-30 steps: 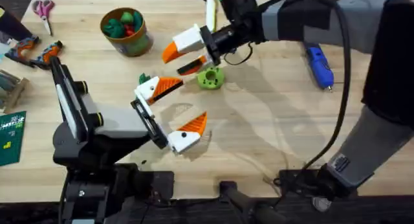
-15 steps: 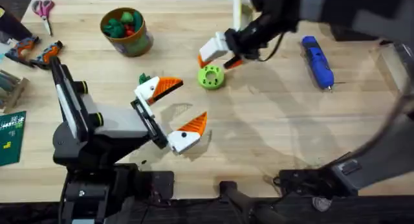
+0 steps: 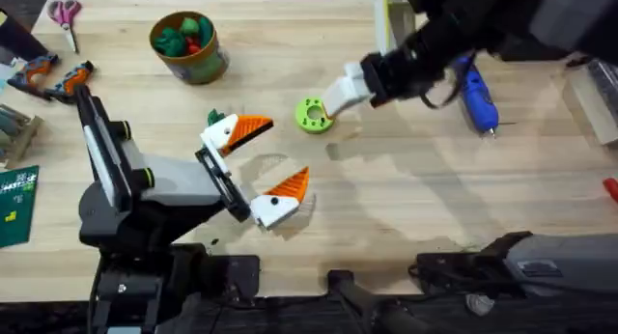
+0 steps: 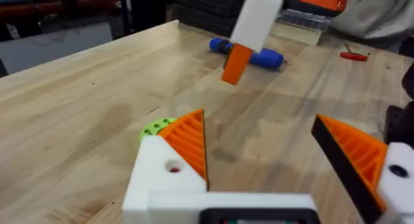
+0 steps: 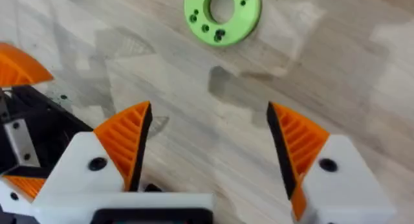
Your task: Pick up the gripper from the table and insert it into the empty holder that is missing its gripper. Then pick up a screw, insert it into the mounting hole, and use the screwdriver to tighten it. Finally, clean up the table by picking up the vegetable and placing it into the bucket.
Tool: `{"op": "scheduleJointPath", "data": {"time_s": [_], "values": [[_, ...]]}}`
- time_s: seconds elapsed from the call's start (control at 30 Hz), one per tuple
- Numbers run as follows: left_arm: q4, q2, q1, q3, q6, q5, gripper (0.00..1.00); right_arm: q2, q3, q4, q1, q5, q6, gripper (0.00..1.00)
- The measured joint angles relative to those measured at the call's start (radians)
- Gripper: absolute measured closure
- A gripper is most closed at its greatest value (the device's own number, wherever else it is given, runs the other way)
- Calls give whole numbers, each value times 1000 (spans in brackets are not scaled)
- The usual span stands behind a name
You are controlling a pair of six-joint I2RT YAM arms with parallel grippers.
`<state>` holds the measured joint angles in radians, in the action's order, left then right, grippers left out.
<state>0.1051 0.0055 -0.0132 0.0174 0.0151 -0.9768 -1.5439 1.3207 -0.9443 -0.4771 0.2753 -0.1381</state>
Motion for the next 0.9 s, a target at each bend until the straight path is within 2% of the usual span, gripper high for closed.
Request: {"op": "scheduleJointPath", "data": {"time_s": [0.2,0.33,0.7,0.9], "values": [[0,0,0,0,0,0,16,160,-196,130,-33,-77,-74,8],[0,0,0,0,0,0,15,178,-261,187,-71,-119,-72,8],[0,0,0,0,0,0,16,148,-271,306,-213,-209,89,8],[0,0,0,0,0,0,15,112,-271,347,-226,-234,177,8]]}}
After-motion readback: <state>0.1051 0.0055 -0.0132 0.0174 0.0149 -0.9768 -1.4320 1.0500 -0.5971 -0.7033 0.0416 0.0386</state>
